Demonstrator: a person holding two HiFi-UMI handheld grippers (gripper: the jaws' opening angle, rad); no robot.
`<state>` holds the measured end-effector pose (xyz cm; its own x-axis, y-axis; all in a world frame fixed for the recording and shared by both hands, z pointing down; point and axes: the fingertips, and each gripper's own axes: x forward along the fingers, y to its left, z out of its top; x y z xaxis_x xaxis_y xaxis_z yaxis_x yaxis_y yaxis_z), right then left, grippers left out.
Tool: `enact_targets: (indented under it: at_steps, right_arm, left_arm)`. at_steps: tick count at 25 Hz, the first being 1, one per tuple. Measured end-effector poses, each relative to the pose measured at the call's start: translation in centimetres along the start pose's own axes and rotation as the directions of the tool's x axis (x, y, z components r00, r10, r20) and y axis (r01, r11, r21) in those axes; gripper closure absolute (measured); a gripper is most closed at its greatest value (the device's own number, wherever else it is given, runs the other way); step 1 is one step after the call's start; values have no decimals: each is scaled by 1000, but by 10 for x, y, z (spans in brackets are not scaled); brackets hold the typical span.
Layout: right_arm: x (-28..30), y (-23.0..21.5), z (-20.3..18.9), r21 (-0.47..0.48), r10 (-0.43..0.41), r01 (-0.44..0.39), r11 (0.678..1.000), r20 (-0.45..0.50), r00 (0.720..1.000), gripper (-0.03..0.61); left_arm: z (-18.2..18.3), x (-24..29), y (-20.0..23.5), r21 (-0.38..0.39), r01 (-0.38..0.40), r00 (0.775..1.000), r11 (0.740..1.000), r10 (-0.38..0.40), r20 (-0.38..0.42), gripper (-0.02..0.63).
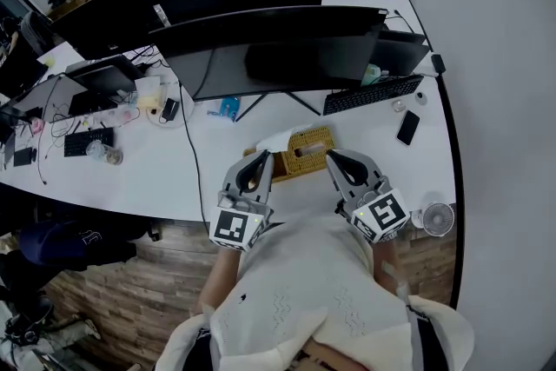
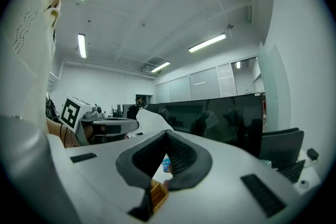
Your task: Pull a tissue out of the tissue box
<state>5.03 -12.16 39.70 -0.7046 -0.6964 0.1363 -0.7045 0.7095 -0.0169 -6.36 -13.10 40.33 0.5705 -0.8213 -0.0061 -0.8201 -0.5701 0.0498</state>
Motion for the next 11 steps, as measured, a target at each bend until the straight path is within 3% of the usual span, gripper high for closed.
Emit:
enact_targets:
  at_steps: [11]
  right_arm:
    - [2, 3, -2, -13, 11, -11, 1000, -12, 1000, 577]
  left_arm:
    - [-3, 2, -1, -6, 9, 1000, 1000, -9, -5, 601]
